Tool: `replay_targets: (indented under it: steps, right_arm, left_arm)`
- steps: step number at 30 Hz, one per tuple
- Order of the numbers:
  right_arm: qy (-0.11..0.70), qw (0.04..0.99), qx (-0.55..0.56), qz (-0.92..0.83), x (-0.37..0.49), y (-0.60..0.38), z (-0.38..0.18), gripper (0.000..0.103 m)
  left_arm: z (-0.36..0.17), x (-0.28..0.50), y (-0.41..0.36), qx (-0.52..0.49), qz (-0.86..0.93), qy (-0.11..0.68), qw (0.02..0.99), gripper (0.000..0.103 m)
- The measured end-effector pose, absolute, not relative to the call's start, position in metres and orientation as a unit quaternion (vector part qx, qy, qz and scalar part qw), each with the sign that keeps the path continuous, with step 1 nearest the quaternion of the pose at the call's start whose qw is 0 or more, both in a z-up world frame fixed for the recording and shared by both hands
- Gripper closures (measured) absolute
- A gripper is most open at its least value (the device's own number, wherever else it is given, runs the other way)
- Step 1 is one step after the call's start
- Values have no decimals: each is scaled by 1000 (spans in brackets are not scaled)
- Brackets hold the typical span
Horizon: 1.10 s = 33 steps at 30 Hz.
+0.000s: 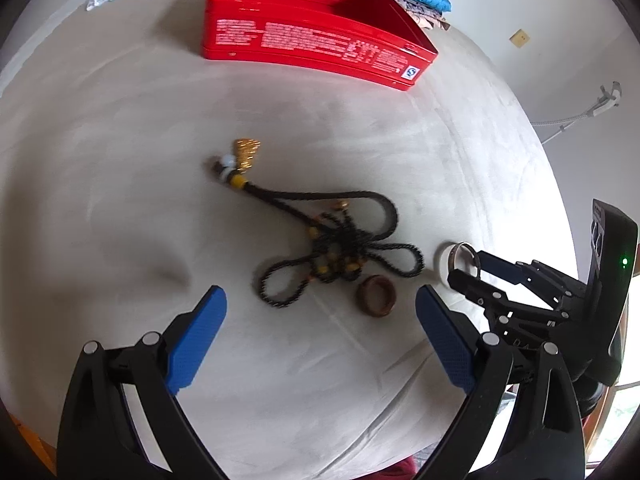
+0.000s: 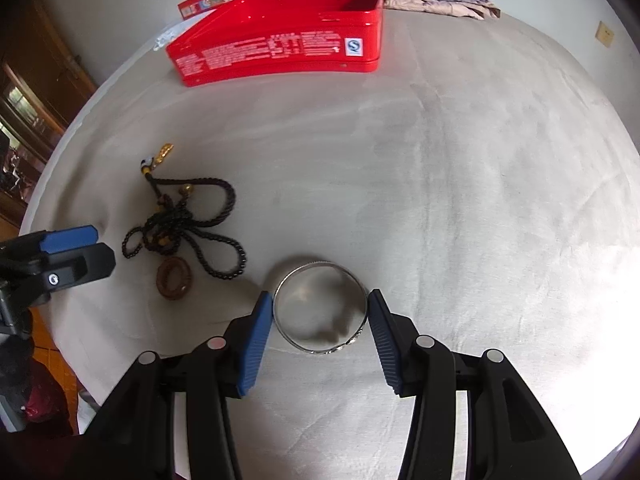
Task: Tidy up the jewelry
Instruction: 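Grasp the black bead necklace with the left tool while the right tool grasps the silver bangle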
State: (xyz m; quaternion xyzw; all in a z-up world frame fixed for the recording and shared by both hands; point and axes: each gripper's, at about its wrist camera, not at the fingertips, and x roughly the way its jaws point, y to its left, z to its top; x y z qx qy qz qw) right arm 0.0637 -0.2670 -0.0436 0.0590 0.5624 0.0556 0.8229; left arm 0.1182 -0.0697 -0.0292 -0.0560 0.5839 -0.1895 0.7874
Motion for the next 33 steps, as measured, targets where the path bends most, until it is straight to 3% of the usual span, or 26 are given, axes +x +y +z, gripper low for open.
replay_targets:
  steps: [3, 6, 14, 17, 19, 22, 24, 25, 33]
  right_arm:
    - [561, 823, 64, 59, 64, -270, -43, 54]
    - [560, 823, 67, 63, 65, -272, -44, 54]
    - [557, 825, 69, 71, 60, -277, -44, 54]
    - [556, 825, 73, 73, 61, -279, -45, 54]
    - [556, 825, 72, 73, 62, -279, -45, 54]
    - [555, 826, 68, 72, 63, -278, -45, 54]
    - [555, 826, 68, 71, 64, -277, -45, 54]
    - [555, 826, 69, 70, 65, -278, -45, 54]
    - [544, 833, 72, 64, 74, -277, -34, 54]
  left_arm:
    - [-34, 123, -79, -54, -184, 590, 784, 12]
    - [-41, 129, -85, -58, -184, 605, 772, 31]
    - [-49, 142, -95, -66, -171, 612, 770, 34]
    - [-49, 146, -98, -65, -170, 610, 771, 53]
    - [-50, 147, -98, -65, -172, 611, 770, 73]
    - [-53, 151, -100, -74, -186, 611, 766, 89]
    - [-53, 152, -100, -76, -195, 609, 765, 90]
    - [-52, 151, -99, -79, -199, 604, 767, 97]
    - [-14, 136, -74, -101, -231, 548, 797, 97]
